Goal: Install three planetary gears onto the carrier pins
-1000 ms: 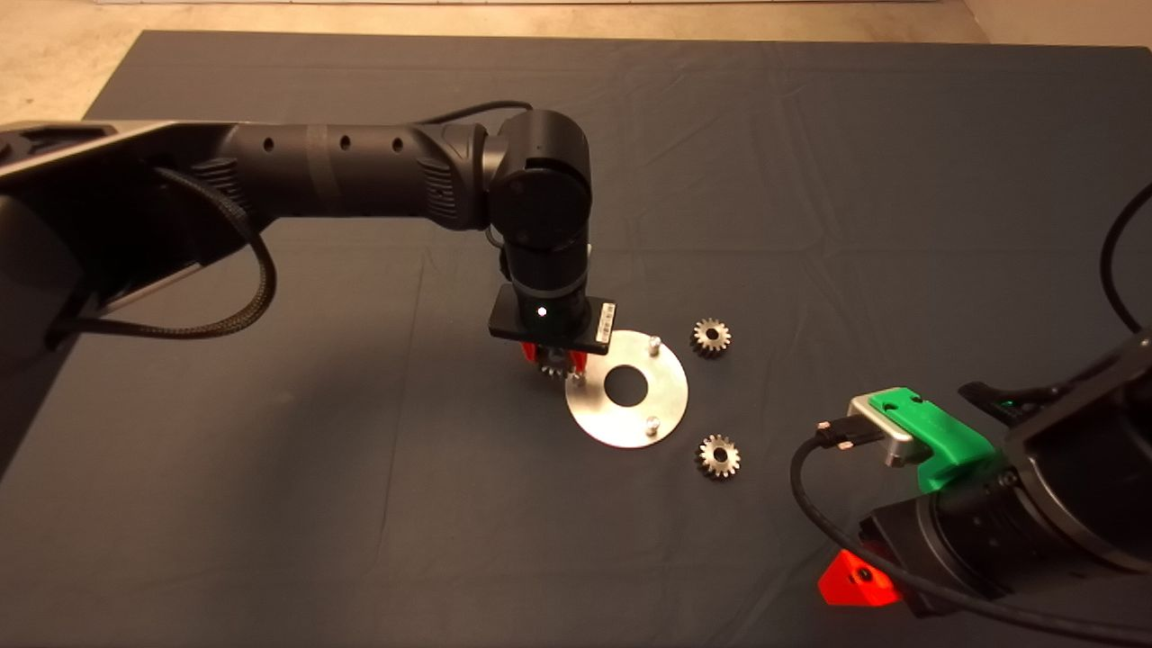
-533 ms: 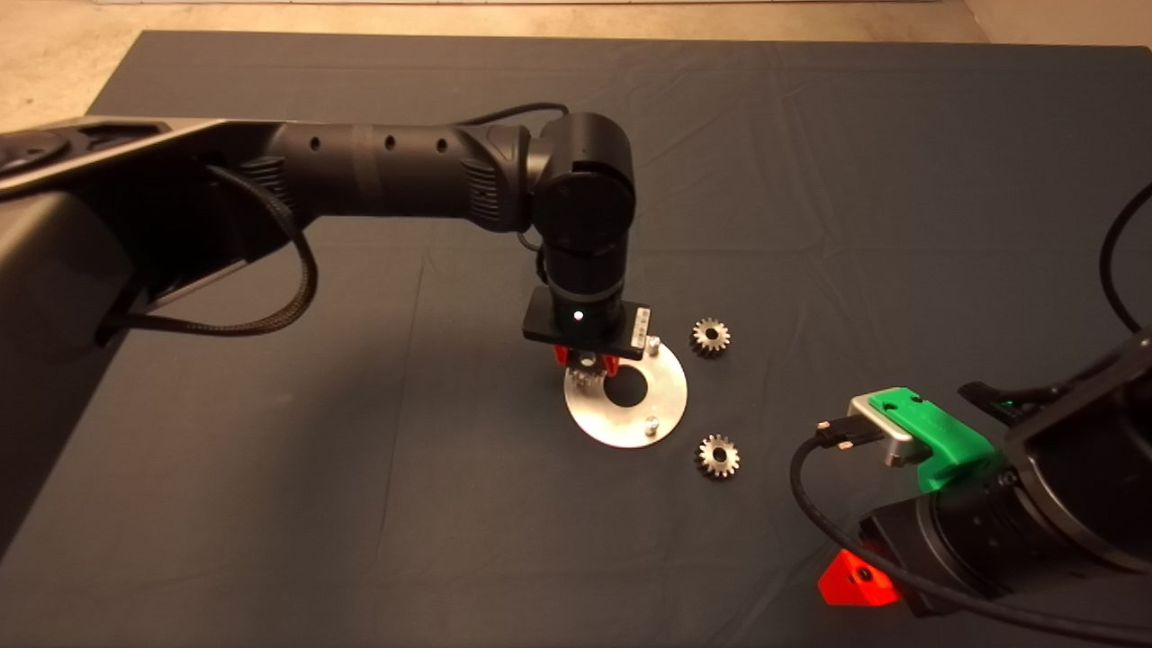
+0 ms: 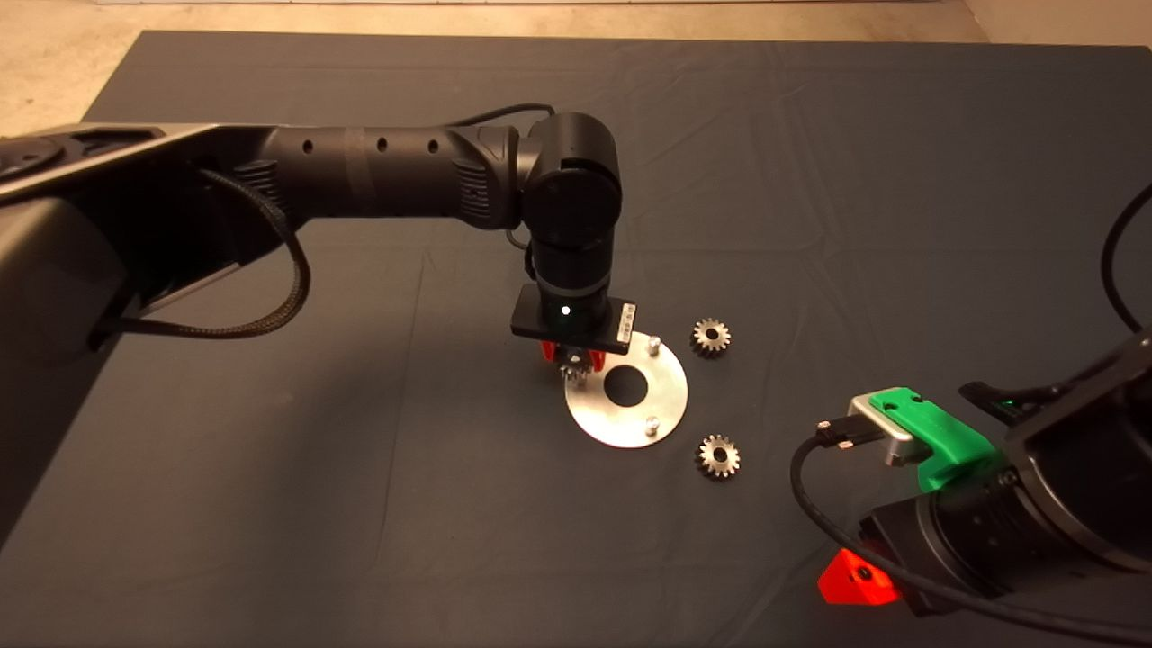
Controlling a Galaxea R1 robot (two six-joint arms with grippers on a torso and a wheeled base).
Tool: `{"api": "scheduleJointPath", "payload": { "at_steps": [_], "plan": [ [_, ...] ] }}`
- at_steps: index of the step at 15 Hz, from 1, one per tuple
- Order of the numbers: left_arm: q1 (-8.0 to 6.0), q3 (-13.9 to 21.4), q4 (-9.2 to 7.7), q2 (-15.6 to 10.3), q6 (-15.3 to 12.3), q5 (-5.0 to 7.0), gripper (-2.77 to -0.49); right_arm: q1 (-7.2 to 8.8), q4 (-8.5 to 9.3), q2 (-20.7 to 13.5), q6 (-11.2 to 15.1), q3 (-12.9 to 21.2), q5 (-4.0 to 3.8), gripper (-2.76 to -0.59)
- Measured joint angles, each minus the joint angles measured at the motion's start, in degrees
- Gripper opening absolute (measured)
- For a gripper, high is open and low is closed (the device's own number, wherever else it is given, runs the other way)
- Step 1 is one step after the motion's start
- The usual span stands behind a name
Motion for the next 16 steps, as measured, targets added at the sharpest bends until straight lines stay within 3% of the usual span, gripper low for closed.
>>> {"api": "scheduleJointPath", "payload": {
  "at_steps": [6,9,16],
  "plan": [
    [0.43,-0.1,0.02,0.0,0.0,-0.02,-2.36,-0.02,0.0,0.0,0.0,0.0,0.02,-0.61],
    [1.33,-0.1,-0.04,0.1,0.1,0.0,-2.36,-0.02,0.0,0.0,0.0,0.0,0.02,-0.61],
    [1.39,-0.1,-0.01,0.3,0.1,-0.09,-2.37,-0.02,0.0,0.0,0.0,0.0,0.02,-0.61]
  ]
}}
